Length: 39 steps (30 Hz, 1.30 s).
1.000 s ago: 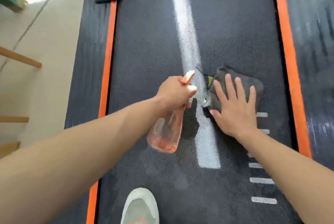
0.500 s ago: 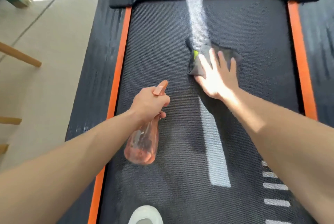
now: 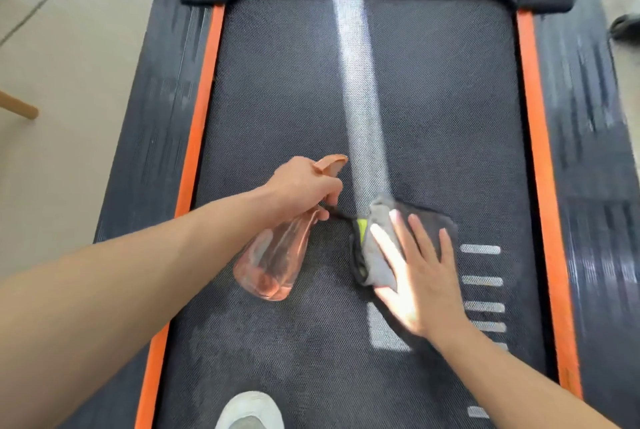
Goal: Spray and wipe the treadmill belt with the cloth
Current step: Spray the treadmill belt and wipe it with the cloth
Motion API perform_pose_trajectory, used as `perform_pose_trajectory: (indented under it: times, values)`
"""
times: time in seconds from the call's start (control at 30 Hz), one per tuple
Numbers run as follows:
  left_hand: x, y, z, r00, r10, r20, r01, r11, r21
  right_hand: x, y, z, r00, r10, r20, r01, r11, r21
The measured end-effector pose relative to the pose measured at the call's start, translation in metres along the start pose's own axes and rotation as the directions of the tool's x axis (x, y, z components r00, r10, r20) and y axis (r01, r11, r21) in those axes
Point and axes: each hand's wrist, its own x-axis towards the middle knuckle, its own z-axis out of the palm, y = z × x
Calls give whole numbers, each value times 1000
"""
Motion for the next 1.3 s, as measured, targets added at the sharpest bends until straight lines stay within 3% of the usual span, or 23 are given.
perform_pose_trajectory:
  times: [0.1,0.47,0.63,0.7,0.83,0.93,1.3]
  values:
    - [-1,9,7,999,11,39,-13,998,65,6,0,0,998,65,-17,-65,998,13]
    - [-11,6,5,1000,23,5,-24,990,138,-3,-8,2,997,74,-25,-74,997,1]
    - [-13,-1,-4,999,-29,-30,30,998,60,-38,-19,16,984,-162,-69,161,987,-26]
    - [-12,0,-8,998,-35,-55,37,998,43,-35,-16,16,980,-186,-64,183,982,-42]
    - [-8,5,-12,993,-21,-113,29,997,73,2,-11,7,997,-36,-71,35,999,-17]
    - [-5,3,-20,987,-33,-159,32,999,-7,44,-10,-4,986,134,-105,-136,991,-13]
    - [-25,-52,-44,989,-124,-79,126,992,17,110,-12,-26,937,321,-139,-301,943,142]
